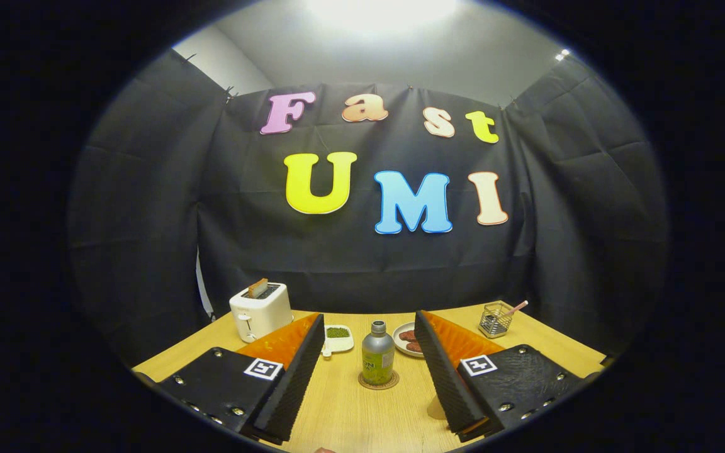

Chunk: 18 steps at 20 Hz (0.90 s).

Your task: Take the bottle from table, then pour the juice into the cup, finally place the bottle on the coaster

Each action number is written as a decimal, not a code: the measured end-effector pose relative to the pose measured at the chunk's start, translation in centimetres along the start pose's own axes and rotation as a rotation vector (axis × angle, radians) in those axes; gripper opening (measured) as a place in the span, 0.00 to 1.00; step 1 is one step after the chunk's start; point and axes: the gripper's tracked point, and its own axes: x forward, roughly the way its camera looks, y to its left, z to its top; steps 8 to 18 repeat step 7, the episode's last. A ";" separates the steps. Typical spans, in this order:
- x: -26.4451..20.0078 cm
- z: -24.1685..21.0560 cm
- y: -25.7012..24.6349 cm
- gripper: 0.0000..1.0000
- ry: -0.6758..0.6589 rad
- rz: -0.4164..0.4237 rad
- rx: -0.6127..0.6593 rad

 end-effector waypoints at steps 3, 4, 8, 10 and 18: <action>-1.4 1.8 0.5 0.88 -0.040 0.031 0.007; -1.8 2.5 0.5 0.88 -0.060 0.038 0.017; -2.7 4.0 0.6 0.87 -0.101 0.053 0.045; -2.7 4.0 0.6 0.87 -0.101 0.053 0.045; -2.7 4.0 0.6 0.87 -0.101 0.053 0.045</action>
